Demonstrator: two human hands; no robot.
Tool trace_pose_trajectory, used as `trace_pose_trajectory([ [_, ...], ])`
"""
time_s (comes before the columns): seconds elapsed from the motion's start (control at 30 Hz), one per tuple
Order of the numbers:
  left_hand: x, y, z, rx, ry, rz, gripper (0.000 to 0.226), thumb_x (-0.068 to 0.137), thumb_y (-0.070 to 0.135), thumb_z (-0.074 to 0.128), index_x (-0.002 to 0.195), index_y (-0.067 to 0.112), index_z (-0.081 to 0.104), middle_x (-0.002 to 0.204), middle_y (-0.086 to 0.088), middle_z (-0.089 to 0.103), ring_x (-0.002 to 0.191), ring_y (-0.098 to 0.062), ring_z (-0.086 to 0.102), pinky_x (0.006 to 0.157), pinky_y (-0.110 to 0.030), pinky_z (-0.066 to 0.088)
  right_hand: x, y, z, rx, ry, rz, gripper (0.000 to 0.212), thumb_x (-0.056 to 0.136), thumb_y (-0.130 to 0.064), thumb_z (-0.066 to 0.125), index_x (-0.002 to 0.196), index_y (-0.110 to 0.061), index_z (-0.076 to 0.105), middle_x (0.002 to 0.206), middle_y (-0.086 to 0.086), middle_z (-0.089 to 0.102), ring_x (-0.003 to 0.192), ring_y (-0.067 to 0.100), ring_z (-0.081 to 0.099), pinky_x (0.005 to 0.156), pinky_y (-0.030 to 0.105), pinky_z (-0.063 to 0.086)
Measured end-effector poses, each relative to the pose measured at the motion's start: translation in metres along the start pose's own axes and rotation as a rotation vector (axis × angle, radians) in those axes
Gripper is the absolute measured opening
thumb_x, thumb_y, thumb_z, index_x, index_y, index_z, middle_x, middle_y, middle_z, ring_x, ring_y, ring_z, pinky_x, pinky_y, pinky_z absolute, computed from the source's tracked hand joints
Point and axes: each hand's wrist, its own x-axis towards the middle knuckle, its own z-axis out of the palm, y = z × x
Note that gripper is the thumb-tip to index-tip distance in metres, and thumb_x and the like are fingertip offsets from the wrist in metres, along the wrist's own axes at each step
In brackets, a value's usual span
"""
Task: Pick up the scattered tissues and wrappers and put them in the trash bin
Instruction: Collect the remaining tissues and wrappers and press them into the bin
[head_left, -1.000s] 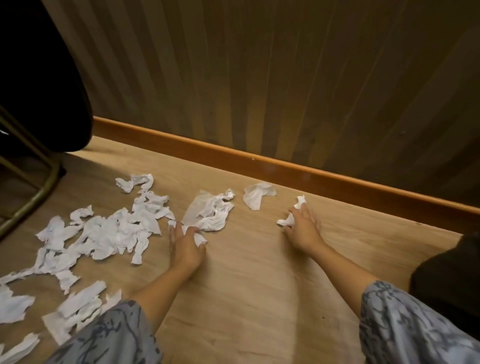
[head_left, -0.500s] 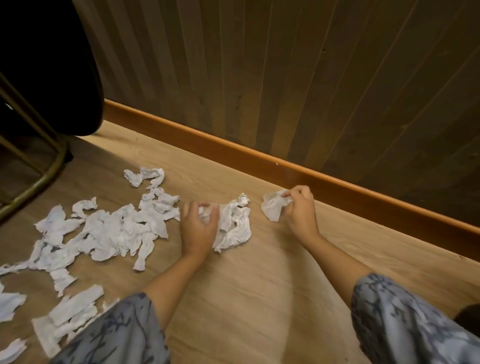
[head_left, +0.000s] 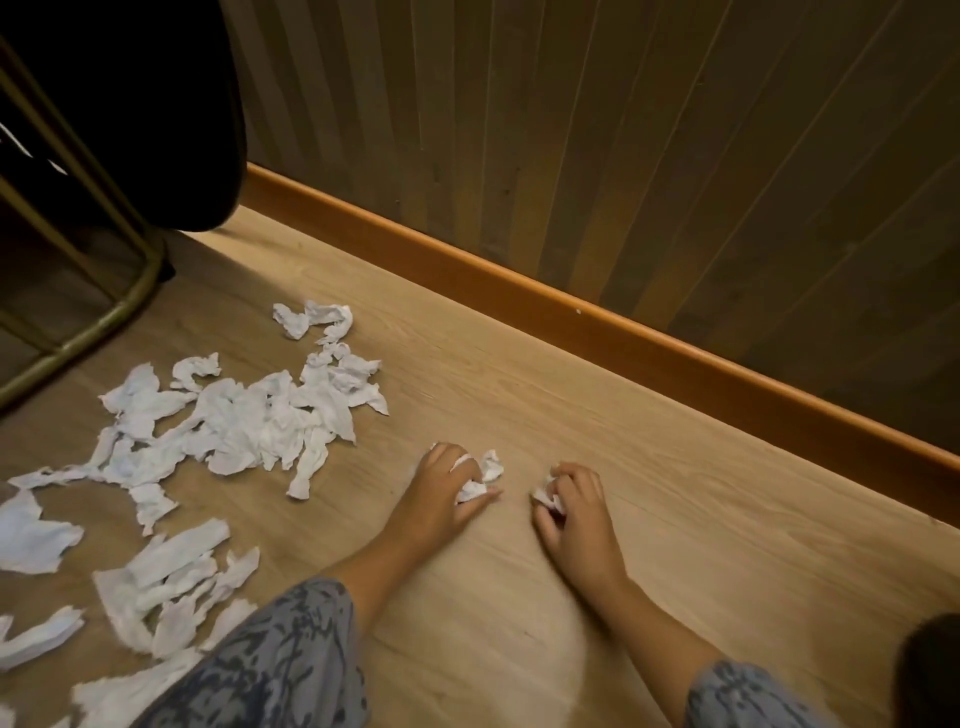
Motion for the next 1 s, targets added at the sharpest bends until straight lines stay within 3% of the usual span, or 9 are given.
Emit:
trace_pose_trajectory([
  [0.13,-0.025,0.014,-0.028,-0.054,0.114,-0.195,0.041,0.080,0.039,0.074,0.064,0.018,0.043,0.064,0.005,0.043,0.058,-0.010,0.038,0.056,-0.017,0.032,-0.018,-0.027,-0.006,0.072,0.016,0.045,0.031,0.080,0.000,0.062,0.080,-0.022,0.040,0.086,-0.006,0.040,0.080,0.010,0.038,0.071,0.015,0.028],
  [0.23,-0.042,0.019,-0.054,-0.151,0.113,-0.356,0.026,0.085,0.022,0.070,0.073,0.018,0.048,0.061,0.002,0.049,0.054,-0.015,0.047,0.049,-0.027,0.038,-0.024,-0.054,-0.006,0.121,-0.027,0.020,0.023,0.085,-0.001,0.052,0.101,-0.016,0.058,0.097,-0.005,0.048,0.084,0.006,0.047,0.073,0.015,0.037],
  [0.3,-0.056,0.023,-0.077,-0.196,0.096,-0.454,0.015,0.088,0.019,0.066,0.097,0.025,0.056,0.066,0.002,0.056,0.058,-0.010,0.055,0.052,-0.026,0.045,-0.023,-0.070,-0.002,0.141,-0.111,-0.048,0.028,0.082,-0.002,0.048,0.099,-0.013,0.067,0.097,-0.002,0.053,0.082,0.008,0.052,0.073,0.018,0.043],
  [0.37,-0.074,0.023,-0.103,-0.162,0.134,-0.456,0.039,0.086,0.006,0.067,0.119,0.024,0.058,0.082,0.006,0.059,0.068,-0.005,0.055,0.061,-0.012,0.043,-0.022,-0.092,0.002,0.145,-0.204,-0.109,0.024,0.079,-0.010,0.042,0.078,-0.011,0.066,0.084,0.001,0.056,0.071,0.014,0.054,0.068,0.030,0.047],
  [0.5,-0.114,0.015,-0.149,-0.044,0.210,-0.484,0.040,0.077,-0.006,0.071,0.111,0.015,0.069,0.103,0.000,0.068,0.090,-0.013,0.063,0.075,-0.002,0.041,-0.026,-0.141,0.017,0.191,-0.345,-0.189,0.031,0.080,-0.027,0.033,0.066,-0.009,0.054,0.069,0.004,0.053,0.063,0.019,0.049,0.061,0.036,0.042],
  [0.6,-0.147,0.014,-0.179,-0.048,0.372,-0.582,0.016,0.088,0.012,0.068,0.103,0.013,0.071,0.096,0.004,0.071,0.090,-0.011,0.067,0.075,-0.006,0.045,-0.037,-0.175,0.038,0.223,-0.437,-0.216,0.032,0.083,-0.029,0.034,0.076,-0.012,0.060,0.078,0.002,0.053,0.071,0.018,0.050,0.066,0.033,0.039],
  [0.73,-0.200,0.005,-0.206,0.063,0.469,-0.703,0.025,0.080,0.036,0.075,0.095,0.016,0.071,0.090,0.001,0.070,0.085,-0.012,0.065,0.072,-0.026,0.053,-0.055,-0.205,0.082,0.157,-0.532,-0.208,0.036,0.086,-0.012,0.043,0.117,-0.012,0.061,0.117,0.009,0.053,0.114,0.025,0.046,0.093,0.025,0.033],
  [0.83,-0.238,-0.009,-0.215,0.160,0.245,-0.836,0.044,0.075,0.048,0.076,0.108,0.018,0.071,0.108,-0.002,0.063,0.098,-0.017,0.060,0.083,-0.025,0.048,-0.071,-0.222,0.112,0.082,-0.672,-0.184,0.052,0.091,-0.025,0.037,0.143,-0.023,0.042,0.157,0.011,0.024,0.145,0.034,0.014,0.118,0.040,0.012],
  [1.0,-0.286,-0.013,-0.202,0.211,-0.074,-0.909,0.060,0.071,0.064,0.065,0.118,0.027,0.065,0.124,-0.003,0.053,0.118,-0.022,0.046,0.101,-0.036,0.040,-0.107,-0.235,0.139,-0.066,-0.767,-0.280,0.079,0.087,-0.074,0.027,0.151,-0.029,0.024,0.163,-0.003,0.001,0.148,0.030,-0.016,0.114,0.052,-0.018],
])
